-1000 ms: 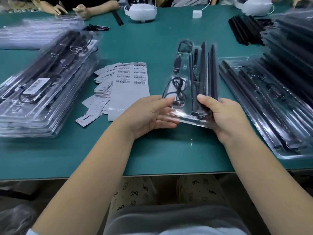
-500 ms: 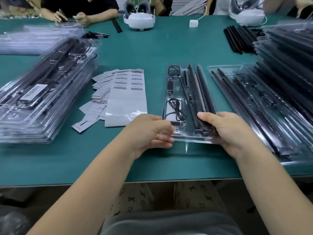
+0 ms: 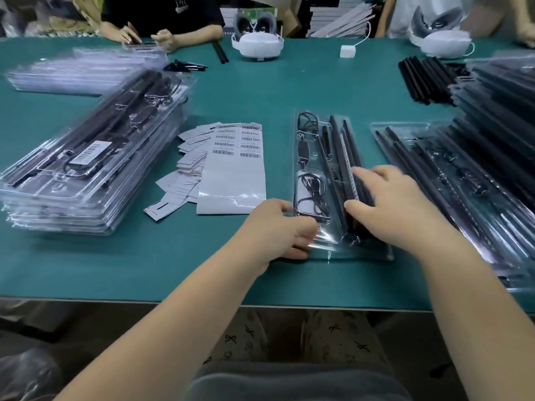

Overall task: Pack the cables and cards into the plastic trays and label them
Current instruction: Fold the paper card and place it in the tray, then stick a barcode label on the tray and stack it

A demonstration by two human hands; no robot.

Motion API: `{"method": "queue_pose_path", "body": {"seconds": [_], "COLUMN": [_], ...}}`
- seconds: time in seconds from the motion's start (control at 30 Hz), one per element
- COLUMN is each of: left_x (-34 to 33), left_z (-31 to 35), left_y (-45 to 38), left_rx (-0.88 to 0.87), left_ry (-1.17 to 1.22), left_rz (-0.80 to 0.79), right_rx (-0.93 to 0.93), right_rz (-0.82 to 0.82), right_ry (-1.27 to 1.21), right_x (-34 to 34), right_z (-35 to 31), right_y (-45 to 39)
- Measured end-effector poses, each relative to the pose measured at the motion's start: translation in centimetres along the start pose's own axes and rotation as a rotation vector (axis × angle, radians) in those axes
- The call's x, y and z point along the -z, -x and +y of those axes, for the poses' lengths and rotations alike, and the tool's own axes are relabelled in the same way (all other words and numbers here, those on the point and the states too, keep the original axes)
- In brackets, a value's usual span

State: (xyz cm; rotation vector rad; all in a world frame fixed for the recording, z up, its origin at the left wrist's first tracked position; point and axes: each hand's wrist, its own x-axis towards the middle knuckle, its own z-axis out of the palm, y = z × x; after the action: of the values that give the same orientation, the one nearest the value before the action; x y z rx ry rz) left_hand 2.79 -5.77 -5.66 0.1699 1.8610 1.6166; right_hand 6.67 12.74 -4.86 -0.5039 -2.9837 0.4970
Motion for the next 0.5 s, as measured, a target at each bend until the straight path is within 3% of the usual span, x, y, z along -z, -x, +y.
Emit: {"method": "queue_pose_path", "body": {"seconds": [0.1,0.17,0.27,0.3,0.4,0.5], "left_x": [2.1,4.3,8.0,8.9,10.5,11.3], "left_z": [1.7,3.6,6.2,6.6,6.0,5.0], "left_y": [-0.2,-1.4,-4.5,-5.3,-7.2,-8.2], "left_rx": [0.034,-0.072,-0.228,-0.196,0.111,0.084], "left_ry": [-0.502,-0.812,-0.916,-0.957,-1.091,-1.034], "left_rz": [-0.072,0.076,0.646,0.78,0.768,0.813], "right_rx": [0.071,0.084,0.081,0.076,0.077,0.068], "right_rz": [-0.059,-0.051,-0.076,-0.091,-0.104,-0.084], "right_ry": [-0.053,0.0,0.051,0.067,0.135,0.167], "right_x": [-0.6,-1.0,-0.6,-0.2,0.6,1.2], "right_z": [-0.2,-0.1,-0.5,-0.7,-1.4,-2.1], "right_y": [-0.1,0.0,-0.3,-0.4,-0.9,-1.2]}}
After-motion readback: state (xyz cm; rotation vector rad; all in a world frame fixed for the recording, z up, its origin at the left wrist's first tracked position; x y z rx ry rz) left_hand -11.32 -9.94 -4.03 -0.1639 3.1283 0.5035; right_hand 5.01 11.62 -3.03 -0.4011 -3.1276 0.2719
